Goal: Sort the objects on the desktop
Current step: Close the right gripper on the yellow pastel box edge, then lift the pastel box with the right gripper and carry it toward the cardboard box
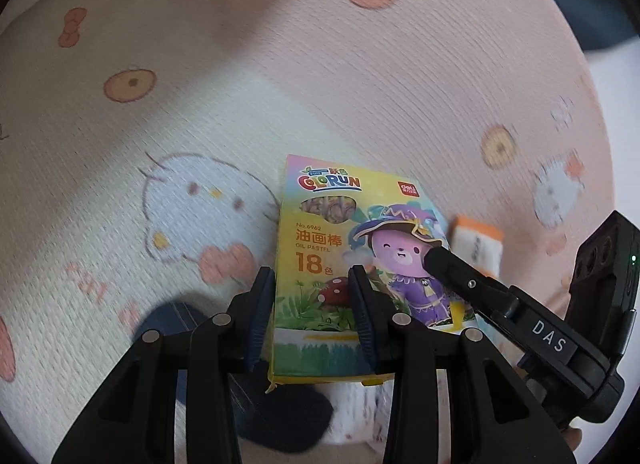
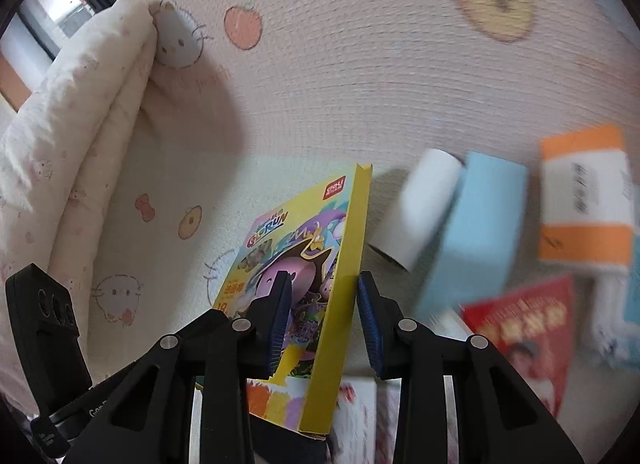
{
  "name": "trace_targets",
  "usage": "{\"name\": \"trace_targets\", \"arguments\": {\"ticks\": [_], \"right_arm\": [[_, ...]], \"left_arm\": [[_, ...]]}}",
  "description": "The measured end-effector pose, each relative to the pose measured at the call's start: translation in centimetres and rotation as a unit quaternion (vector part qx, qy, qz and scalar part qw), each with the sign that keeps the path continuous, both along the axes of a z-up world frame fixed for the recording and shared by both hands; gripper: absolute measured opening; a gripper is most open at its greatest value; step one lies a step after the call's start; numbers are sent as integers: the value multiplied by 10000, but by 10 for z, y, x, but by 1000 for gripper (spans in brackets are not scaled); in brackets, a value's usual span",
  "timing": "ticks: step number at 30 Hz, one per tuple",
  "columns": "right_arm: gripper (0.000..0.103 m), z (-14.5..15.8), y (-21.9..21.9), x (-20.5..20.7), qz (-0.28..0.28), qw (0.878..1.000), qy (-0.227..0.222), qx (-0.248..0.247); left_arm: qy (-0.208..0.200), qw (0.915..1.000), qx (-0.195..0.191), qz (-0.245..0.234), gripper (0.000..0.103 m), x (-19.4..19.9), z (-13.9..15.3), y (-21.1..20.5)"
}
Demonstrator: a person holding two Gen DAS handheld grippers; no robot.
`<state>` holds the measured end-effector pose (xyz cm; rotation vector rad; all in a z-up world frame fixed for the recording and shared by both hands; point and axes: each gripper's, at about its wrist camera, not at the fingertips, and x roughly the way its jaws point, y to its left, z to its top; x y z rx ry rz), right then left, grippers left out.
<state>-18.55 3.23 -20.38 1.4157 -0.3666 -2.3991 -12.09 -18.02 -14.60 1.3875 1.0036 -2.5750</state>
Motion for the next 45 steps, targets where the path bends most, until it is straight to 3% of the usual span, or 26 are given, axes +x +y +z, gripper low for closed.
{"name": "trace_targets", "arguments": {"ticks": [6,14,20,28,34,39,42,45], "right_arm": [[31,5,32,42,-368,9992,7,174],[31,0,67,91,-700,9971,-118,290],[31,-6,94,119,-785,9954,-51,544],[31,-44,126,139,-889,9947,-481,208],[31,-58,138,144,-818,9951,-557,59],[36,-51,129,143,-538,9980,-292,159],[49,-54,124,141,-392,9984,-312,273],[49,-60,129,142,-536,9973,-445,212]], "left_arm": [[31,9988,232,-432,42,29,-4,30],[-20,9958,269,-878,41,62,-15,66],[-110,9923,92,-1231,42,71,-22,101],[-547,9864,-58,-1546,41,73,-52,127],[-351,9807,-506,-1856,41,72,-45,141],[-282,9755,-796,-2032,45,66,-38,146],[-380,9802,-567,-1858,46,61,-40,138],[-498,9840,-95,-1709,47,56,-45,130]]}}
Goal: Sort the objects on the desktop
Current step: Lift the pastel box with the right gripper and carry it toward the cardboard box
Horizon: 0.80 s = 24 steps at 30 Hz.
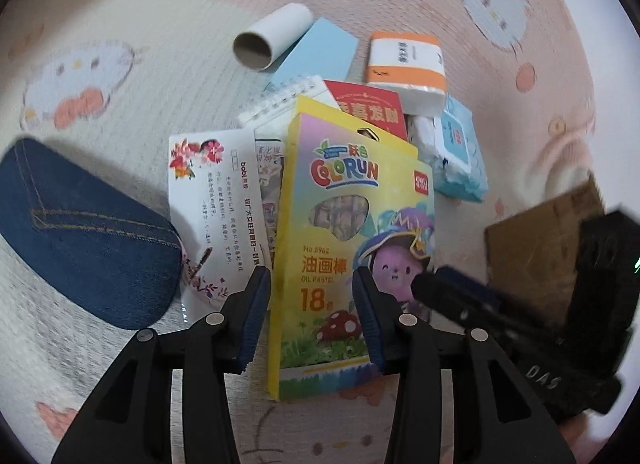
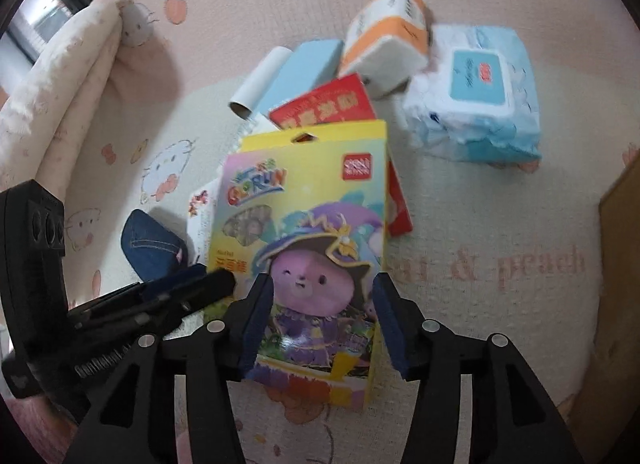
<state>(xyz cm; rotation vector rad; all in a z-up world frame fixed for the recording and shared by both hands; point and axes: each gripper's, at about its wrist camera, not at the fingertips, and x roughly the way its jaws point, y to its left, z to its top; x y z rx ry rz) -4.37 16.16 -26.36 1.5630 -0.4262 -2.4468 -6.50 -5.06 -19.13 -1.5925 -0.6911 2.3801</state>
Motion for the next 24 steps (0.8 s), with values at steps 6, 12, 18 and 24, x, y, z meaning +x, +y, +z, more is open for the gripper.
{"name": "trace_targets", "arguments": {"ticks": [6,12,18,24], "right_arm": [[50,-11,19,-4,-335,9987,-299,-225],[50,-27,27,-11,-645,9927,-645,-783],[50,-29,25,-22,-719,9905,-652,-978],[54,-30,19,-30,-771,9896,-650,-1022]], "left_arm": [[-85,9997,234,-69,48,-8,-3,-3],[-170,9994,85,-285,48,-27,-2,0],[-214,9988,5,-447,48,-44,-5,5],[-117,9975,-356,-604,48,-44,-4,16]]}}
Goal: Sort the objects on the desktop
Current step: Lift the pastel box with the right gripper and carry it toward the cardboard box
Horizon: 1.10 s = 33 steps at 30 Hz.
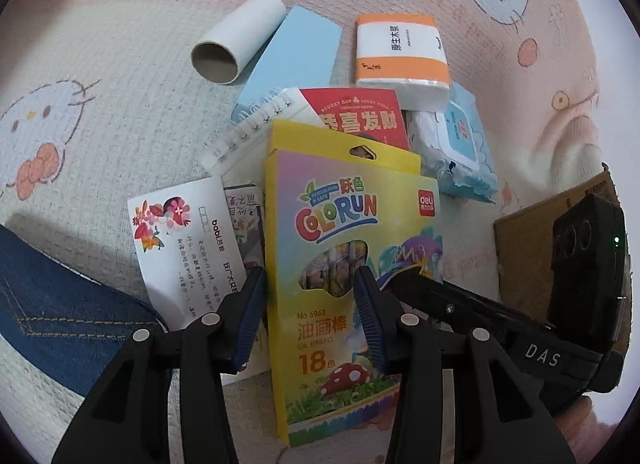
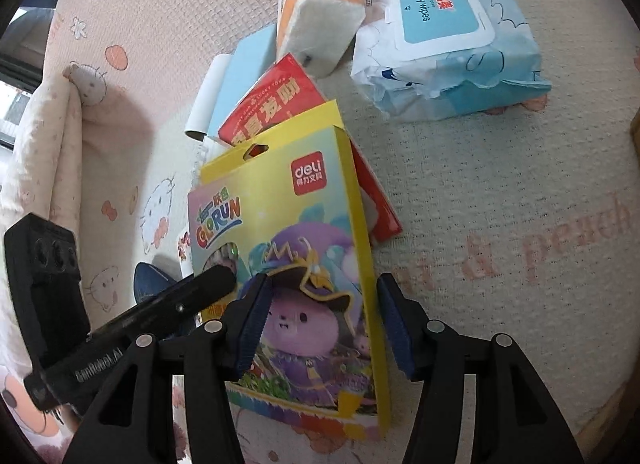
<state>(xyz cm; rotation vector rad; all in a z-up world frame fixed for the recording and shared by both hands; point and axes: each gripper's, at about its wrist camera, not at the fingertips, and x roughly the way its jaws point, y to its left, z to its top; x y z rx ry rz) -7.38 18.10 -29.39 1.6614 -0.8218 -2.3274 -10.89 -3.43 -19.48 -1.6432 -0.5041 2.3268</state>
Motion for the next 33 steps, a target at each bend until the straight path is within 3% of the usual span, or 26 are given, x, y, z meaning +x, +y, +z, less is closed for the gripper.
{"name": "trace_targets", "arguments": {"ticks": [6,10,20,33], "right_arm": [[54,0,3,-3,-52,9999,-46,-153],[54,12,6,1,-196,9995,50,-226],[54,89,4,21,-207,9967,780,81],[54,190,-20,48,129,9827,1821,307]], "left_arm": [[-38,9998,-61,170,43,1,8,-2],[178,9997,-125,112,42,3,26,0],[982,9951,66,95,42,26,90,-2],[2007,9788,88,408,42,71,179,-13]]}}
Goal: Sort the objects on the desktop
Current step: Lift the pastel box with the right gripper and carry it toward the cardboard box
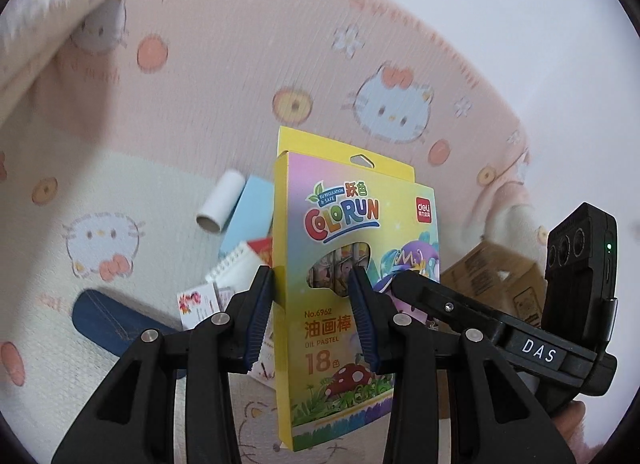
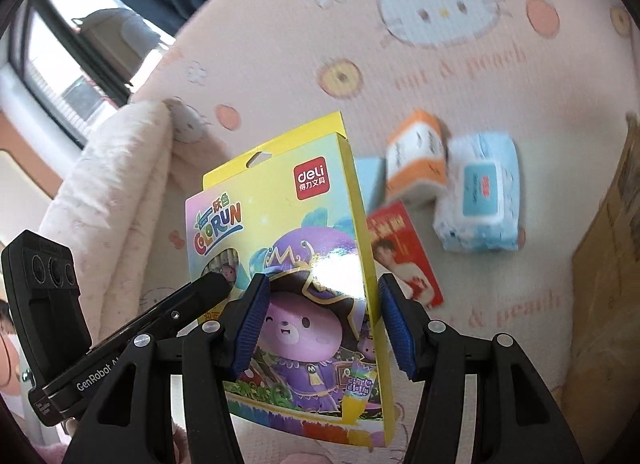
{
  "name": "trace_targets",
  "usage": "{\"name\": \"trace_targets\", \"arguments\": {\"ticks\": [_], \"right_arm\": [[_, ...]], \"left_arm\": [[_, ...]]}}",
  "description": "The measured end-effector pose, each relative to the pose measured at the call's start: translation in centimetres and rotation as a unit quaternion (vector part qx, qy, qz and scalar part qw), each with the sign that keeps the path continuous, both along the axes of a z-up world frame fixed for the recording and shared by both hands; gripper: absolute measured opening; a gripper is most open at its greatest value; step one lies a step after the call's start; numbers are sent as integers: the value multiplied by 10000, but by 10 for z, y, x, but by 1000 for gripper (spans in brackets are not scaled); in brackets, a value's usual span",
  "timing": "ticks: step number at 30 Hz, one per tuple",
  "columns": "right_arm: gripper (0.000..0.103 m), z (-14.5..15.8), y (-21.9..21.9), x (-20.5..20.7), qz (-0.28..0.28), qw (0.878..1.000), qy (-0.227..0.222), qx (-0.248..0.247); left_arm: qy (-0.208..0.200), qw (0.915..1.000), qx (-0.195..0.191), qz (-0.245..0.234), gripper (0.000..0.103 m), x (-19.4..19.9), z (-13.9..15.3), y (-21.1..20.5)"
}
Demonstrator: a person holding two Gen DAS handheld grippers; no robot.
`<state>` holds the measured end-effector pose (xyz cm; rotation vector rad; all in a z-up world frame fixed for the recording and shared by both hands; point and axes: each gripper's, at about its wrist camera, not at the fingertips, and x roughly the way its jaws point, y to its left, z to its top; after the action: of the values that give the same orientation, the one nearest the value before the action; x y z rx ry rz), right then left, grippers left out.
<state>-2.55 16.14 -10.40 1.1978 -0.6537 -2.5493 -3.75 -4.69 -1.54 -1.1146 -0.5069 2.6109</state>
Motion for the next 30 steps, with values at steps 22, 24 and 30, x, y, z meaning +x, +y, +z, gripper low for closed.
{"name": "trace_targets", "arguments": {"ticks": [22,24,30], "right_arm": [[53,113,50,83,-537,9918,979,625],[53,116,55,86,-502,9911,1018,692],[53,109,83,92,-551,9923,894,658]], "left_arm": [[1128,9898,341,-800,42,33,92,66],[1091,9896,345,-871,42,32,93,71],[901,9885,233,-1187,42,25,89,105]]}}
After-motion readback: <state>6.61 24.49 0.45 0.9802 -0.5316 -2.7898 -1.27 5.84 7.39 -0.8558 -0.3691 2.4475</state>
